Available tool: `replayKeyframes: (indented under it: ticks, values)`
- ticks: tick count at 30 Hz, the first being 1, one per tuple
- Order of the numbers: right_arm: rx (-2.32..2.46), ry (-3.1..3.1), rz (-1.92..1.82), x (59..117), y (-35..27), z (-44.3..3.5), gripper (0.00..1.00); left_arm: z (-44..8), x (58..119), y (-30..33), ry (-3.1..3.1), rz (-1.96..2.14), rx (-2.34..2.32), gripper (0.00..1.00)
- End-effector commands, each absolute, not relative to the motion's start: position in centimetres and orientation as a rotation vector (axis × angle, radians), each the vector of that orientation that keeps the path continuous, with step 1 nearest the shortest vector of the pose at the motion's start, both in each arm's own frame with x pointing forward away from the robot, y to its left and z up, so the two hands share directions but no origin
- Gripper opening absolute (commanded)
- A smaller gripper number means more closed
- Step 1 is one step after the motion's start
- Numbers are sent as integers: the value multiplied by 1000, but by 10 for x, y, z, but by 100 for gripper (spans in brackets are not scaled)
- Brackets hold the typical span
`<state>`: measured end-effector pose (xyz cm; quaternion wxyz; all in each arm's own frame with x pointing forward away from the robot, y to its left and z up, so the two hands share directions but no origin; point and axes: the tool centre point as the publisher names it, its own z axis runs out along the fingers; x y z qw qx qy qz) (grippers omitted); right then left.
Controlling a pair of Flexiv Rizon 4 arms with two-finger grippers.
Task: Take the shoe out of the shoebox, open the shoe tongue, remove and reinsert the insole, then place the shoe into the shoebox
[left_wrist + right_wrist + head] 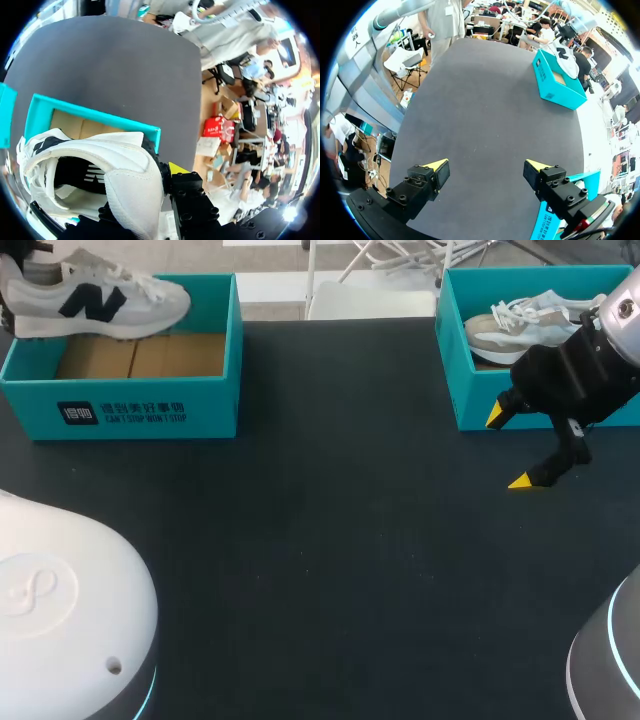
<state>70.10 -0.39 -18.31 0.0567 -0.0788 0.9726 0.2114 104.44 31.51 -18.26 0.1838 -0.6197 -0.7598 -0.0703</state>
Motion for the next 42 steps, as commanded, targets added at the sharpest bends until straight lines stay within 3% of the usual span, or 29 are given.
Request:
replayKeyframes:
  ticks: [1,17,42]
  values:
    - [-239,2952,638,702,-3,-184,100,-181,1037,314,-2050,-245,-1849,0]
    - [-239,2952,638,702,-3,-184,100,-196,1049,296,-2029,-173,-1971,0]
    - [-239,2952,638,702,-3,-184,100,-289,1076,303,-2038,-136,-2109,0]
